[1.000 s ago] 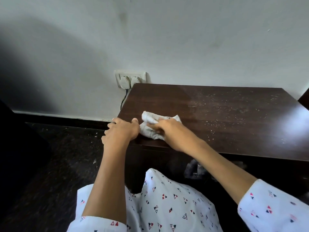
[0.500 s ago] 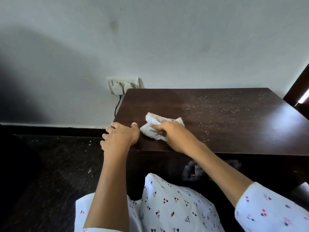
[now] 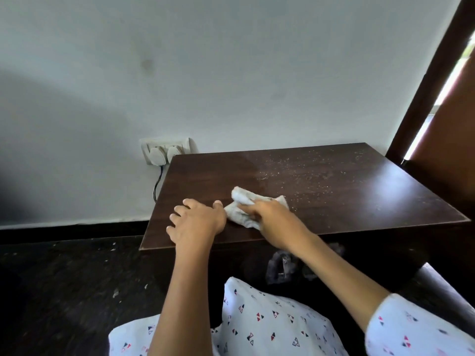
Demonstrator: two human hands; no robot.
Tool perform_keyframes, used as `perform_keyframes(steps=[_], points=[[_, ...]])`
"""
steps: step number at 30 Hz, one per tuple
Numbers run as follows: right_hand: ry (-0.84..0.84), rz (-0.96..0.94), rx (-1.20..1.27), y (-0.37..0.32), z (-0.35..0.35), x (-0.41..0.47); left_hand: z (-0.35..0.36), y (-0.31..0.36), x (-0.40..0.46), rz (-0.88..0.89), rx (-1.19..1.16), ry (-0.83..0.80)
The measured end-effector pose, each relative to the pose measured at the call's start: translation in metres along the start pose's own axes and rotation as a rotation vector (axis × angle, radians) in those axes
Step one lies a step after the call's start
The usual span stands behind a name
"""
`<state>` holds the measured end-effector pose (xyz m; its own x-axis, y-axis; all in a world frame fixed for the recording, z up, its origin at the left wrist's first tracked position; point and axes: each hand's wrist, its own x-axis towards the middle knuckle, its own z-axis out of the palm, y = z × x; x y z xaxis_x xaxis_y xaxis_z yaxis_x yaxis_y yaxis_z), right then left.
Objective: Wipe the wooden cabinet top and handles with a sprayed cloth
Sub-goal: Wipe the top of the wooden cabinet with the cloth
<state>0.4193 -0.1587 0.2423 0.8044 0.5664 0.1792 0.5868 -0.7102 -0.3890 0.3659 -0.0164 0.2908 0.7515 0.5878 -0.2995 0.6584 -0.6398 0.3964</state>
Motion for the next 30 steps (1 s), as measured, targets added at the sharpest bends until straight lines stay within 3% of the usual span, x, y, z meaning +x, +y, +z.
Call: perform_keyframes(steps=[5,8,13,16,20,24,30], points=[[-0.115,-0.036,0.020,0.006,-0.007,-0.044,0.013,0.018,-0.010,0.084,0.052,-0.028],[-0.004,0.079,0.097,0.036,-0.016,-0.064,0.018,0.024,-0.011,0.108,0.076,-0.041],[0.039,0.237,-0.033,0.038,-0.031,-0.028,0.024,0.039,-0.014,0.144,0.080,-0.049],[-0.015,0.170,0.005,0.018,-0.019,-0.011,0.030,0.048,-0.015,0.182,0.064,-0.034],[-0.058,0.201,0.017,0.006,-0.015,-0.035,0.035,0.051,-0.011,0.193,0.053,-0.031],[0.017,0.331,0.000,0.010,-0.020,-0.049,0.034,0.048,-0.005,0.185,0.043,-0.030],[0.006,0.471,-0.077,0.001,-0.007,0.020,0.030,0.044,-0.003,0.163,0.033,-0.039]])
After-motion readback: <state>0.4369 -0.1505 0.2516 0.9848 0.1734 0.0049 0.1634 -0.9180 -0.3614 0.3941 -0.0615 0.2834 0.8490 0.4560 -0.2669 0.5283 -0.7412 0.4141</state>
